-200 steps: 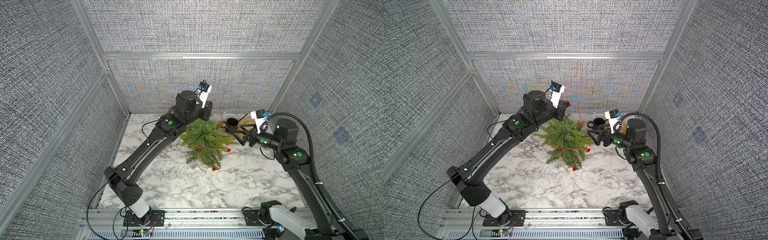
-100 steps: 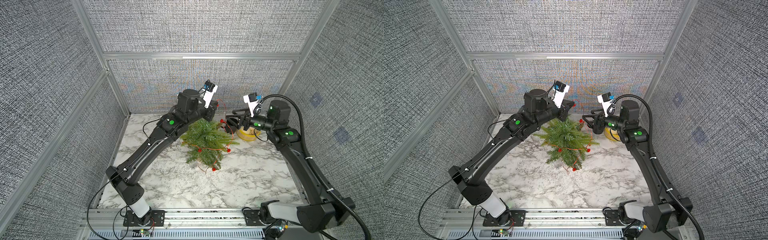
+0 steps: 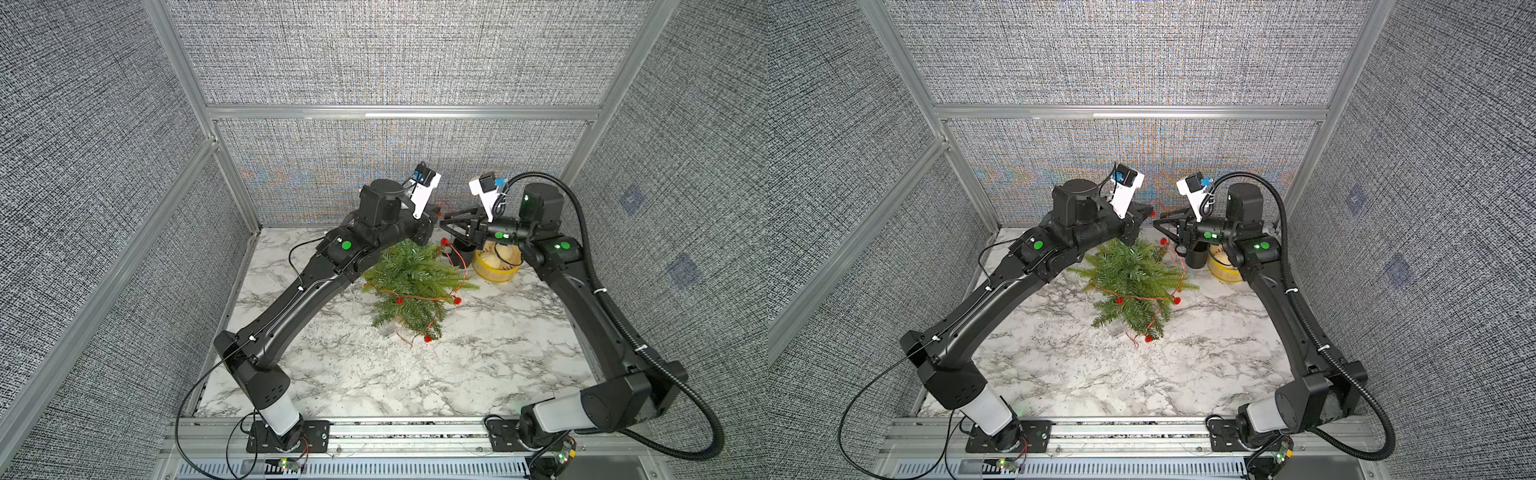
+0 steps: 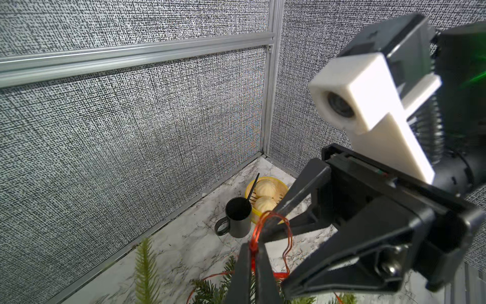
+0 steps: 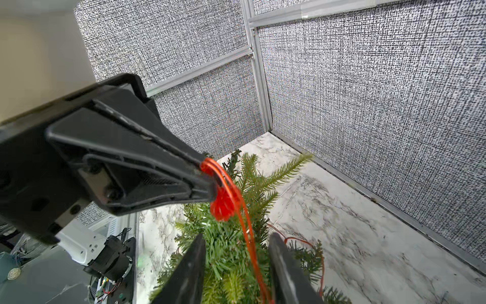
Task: Remove string lights from the small christmas tree
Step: Remove the light string from the Christmas tree.
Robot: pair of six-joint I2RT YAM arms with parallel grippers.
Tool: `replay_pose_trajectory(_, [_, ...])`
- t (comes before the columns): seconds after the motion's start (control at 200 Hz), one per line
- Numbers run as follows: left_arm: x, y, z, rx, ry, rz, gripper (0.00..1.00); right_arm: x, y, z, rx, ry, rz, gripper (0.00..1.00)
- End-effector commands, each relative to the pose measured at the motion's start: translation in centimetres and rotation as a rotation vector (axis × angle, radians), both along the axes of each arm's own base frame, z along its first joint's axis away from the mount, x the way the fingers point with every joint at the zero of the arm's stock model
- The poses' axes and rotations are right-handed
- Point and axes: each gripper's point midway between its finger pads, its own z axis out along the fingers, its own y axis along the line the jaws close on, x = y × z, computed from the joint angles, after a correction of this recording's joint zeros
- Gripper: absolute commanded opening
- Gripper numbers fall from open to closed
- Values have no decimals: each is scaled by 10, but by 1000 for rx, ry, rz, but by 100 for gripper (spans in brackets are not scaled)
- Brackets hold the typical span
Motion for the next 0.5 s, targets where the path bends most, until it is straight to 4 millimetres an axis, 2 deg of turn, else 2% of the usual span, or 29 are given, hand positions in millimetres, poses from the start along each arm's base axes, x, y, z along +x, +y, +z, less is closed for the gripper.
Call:
replay_pose_trajectory(0.0, [0,3,5,2,-24,11,0,-6,1,-2,-19,-4,23,35])
replay_pose_trajectory(0.075, [2,5,5,8,-27,22,0,-8,0,-3,-22,-5,22,31])
replay_pose_trajectory(0.215, [1,4,4,8,-25,17,0,-11,-1,-1,-24,-13,15,10])
replay_pose_trajectory(0.28, [0,4,4,7,-21,11,0,-11,-2,1,-22,-16,8,5])
replay_pose_trajectory(0.37, [-1,4,3,9,-18,6,16,-10,-3,2,-21,-19,-2,0])
replay_pose_trajectory(0.495, [-4,5,2,14,-14,7,36,-9,-5,5,-19,-26,-19,0])
